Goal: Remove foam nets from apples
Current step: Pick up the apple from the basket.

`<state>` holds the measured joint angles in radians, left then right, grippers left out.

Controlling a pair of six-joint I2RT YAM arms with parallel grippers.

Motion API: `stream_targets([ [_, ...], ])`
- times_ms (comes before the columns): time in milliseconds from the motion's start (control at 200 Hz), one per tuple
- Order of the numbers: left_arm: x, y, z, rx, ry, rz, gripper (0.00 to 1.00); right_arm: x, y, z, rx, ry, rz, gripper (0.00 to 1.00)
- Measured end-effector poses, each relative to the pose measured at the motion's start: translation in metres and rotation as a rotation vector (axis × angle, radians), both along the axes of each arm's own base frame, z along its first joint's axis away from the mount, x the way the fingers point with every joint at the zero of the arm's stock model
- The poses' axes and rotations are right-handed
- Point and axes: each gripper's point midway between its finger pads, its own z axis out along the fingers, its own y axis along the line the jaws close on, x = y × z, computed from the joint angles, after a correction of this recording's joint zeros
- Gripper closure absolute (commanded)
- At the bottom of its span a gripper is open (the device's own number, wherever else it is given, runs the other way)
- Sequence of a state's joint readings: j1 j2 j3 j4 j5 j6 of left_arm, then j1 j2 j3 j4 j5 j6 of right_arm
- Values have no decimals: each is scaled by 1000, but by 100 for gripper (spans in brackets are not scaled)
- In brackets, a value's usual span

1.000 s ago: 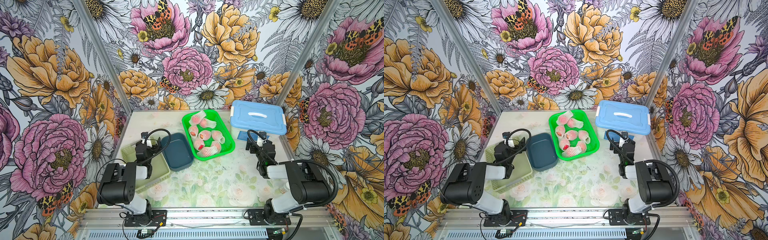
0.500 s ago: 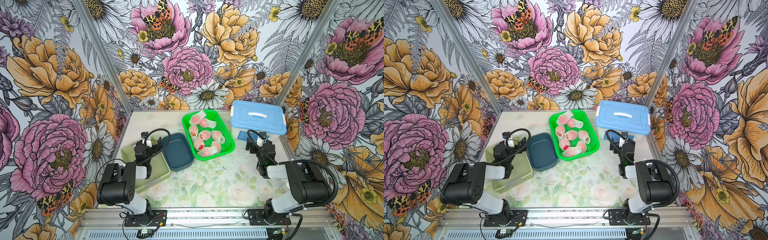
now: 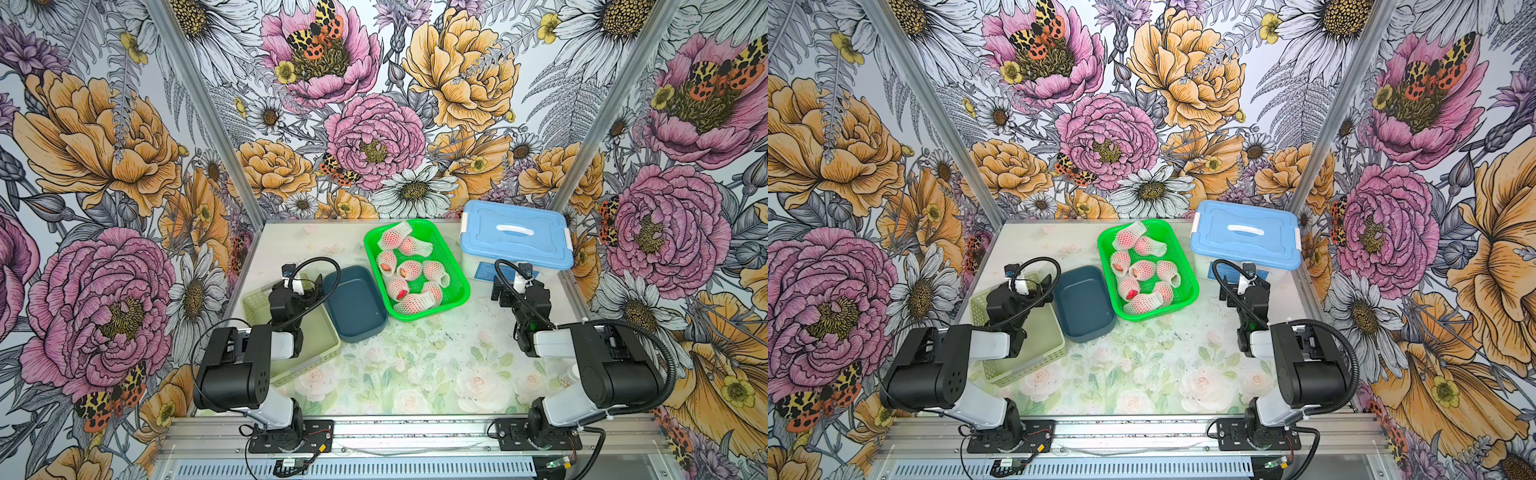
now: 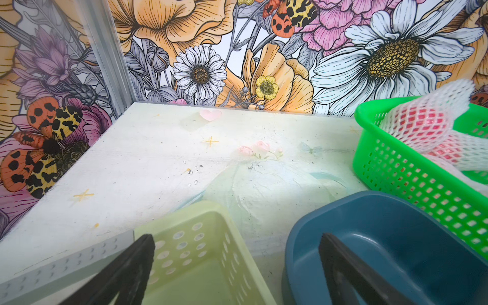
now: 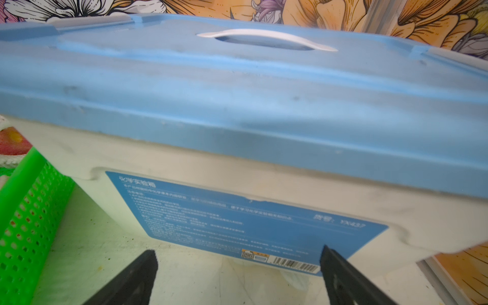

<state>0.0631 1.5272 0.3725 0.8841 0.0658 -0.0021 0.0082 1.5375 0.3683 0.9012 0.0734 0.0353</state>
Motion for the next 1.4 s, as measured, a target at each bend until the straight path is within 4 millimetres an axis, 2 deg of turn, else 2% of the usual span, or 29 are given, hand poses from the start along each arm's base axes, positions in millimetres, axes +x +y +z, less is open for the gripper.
stream_targets([
  [140,3,0,10,7,-2,13,1,0,0,0,0,0,0,0],
  [265,-2,-4,29,31,-20,49,1,0,0,0,0,0,0,0],
  [520,-29,1,101,42,-128,271,1,0,0,0,0,0,0,0],
  [656,-49,-9,135,2,-153,357,1,0,0,0,0,1,-1,0],
  [766,-62,-11,153,-45,-105,407,1,0,-1,-1,0,6,-2,0],
  [961,-70,-13,193,-100,14,434,1,-1,-2,-6,4,24,1,0],
  [1061,-67,-28,190,-110,113,318,1,-2,-1,-7,3,31,5,0],
  [1181,-64,-59,165,-123,274,90,1,-6,5,0,-8,40,21,1],
  [1281,-67,-91,144,-139,394,-94,1,-12,25,26,-42,10,75,1],
  [1396,-68,-118,132,-176,481,-245,1,-19,63,69,-79,-39,180,2],
])
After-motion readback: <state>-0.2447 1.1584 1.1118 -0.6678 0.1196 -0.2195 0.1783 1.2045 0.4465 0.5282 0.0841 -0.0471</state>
